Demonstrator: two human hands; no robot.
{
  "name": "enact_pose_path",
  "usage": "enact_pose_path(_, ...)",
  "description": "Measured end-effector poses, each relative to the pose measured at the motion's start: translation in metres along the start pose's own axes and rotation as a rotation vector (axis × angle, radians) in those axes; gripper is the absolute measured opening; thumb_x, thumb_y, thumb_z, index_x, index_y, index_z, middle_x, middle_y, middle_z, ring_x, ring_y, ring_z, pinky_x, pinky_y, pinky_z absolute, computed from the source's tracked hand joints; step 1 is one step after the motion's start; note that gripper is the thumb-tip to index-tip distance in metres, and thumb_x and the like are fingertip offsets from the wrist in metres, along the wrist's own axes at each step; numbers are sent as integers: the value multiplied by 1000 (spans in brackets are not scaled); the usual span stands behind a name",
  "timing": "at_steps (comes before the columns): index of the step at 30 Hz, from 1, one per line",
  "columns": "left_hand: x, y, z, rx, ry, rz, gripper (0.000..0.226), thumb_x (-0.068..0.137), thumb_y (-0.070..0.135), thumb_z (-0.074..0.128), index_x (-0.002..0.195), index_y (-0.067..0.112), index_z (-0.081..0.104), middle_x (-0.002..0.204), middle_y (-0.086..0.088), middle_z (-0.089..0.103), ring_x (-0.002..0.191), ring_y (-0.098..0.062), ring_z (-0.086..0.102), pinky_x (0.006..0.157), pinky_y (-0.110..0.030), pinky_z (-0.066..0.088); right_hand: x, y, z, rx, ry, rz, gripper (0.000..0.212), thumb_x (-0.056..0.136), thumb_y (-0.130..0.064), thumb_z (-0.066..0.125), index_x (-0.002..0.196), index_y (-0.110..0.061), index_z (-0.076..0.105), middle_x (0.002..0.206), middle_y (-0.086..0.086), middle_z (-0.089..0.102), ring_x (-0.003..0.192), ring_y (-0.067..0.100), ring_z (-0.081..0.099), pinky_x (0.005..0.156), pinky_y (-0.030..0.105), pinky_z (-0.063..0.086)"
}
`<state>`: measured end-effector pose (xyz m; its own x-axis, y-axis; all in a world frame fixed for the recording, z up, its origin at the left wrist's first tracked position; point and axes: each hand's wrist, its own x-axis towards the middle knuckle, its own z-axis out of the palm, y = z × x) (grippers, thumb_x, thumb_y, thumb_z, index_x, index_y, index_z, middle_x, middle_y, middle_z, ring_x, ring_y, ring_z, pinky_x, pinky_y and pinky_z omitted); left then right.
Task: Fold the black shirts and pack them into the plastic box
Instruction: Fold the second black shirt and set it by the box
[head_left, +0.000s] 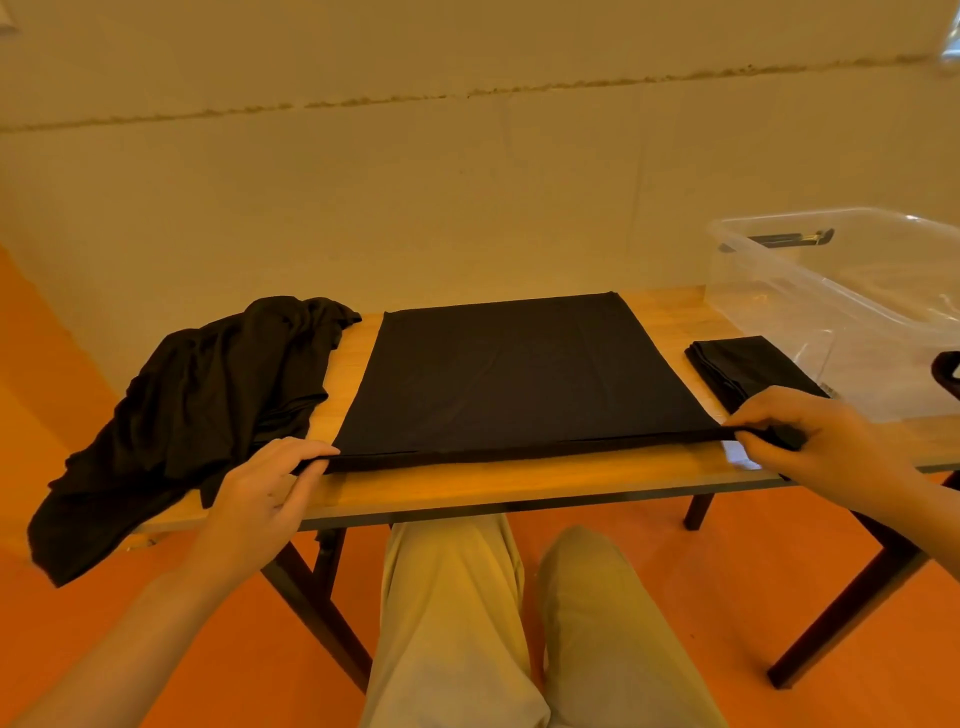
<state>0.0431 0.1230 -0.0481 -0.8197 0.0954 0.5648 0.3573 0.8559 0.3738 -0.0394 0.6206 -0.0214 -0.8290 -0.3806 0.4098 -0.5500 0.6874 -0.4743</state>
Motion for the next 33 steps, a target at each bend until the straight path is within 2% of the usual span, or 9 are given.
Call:
enact_pose_path(3,3,6,-4,-80,22,-53,23,89,11,59,104,28,64,105,25,61,102,16,53,87,1,35,7,0,-3,175,-25,84,36,82,-3,69,87,-39,71,92,-15,68,92,6,64,84,10,47)
enact_pose_path(5,5,6,-9,-170,4,-114,32,89,7,61,96,37,70,106,26,63,102,13,56,87,1,36,11,-8,-6,325,-45,129,13,78,-29,75,87,-38,72,93,-10,70,94,7,65,84,8,46)
enact_pose_path(8,5,6,-18,-252,-63,-166,43,87,3,64,101,43,67,101,21,68,100,4,61,86,-2,41,14,-5,-11,465,-80,169,58,48,-79,70,85,-35,75,94,-5,73,90,5,67,80,7,48)
enact_pose_path(15,10,13,-35,-341,-167,-199,40,84,0,66,97,38,72,94,11,73,93,-5,67,82,-13,50,13,0,-11,458,-186,211,68,37,-87,66,83,-37,75,84,0,74,79,11,70,72,13,52)
enact_pose_path(18,21,14,-35,-393,-128,-249,38,83,0,67,94,36,74,91,9,74,90,-6,68,82,-15,52,23,0,-5,428,-164,206,59,44,-82,69,83,-38,75,84,4,74,81,19,69,72,22,54)
enact_pose_path(20,30,13,-35,-399,-101,-260,35,81,0,68,91,33,76,90,11,74,90,-4,68,80,-11,51,33,-5,-5,452,-150,230,40,54,-66,74,79,-35,76,85,1,74,82,18,69,68,14,51)
enact_pose_path(24,53,9,-35,-406,-81,-299,18,79,14,69,95,23,75,92,11,74,91,-5,68,84,-15,52,54,-10,-7,520,-162,237,59,45,-70,79,84,-26,77,87,-2,74,83,9,69,68,8,49)
enact_pose_path(28,81,4,-36,-441,-36,-327,18,80,18,68,97,20,74,92,13,73,91,-2,67,79,-11,52,83,-6,-9,623,-92,306,15,80,-18,69,94,-13,72,93,1,74,93,19,68,70,12,52)
enact_pose_path(33,131,-10,-37,-518,72,-426,17,84,10,68,93,23,72,84,18,73,85,4,66,67,-5,48,133,14,-18,753,13,378,90,36,-62,88,108,-10,69,107,8,71,100,20,68,76,24,57)
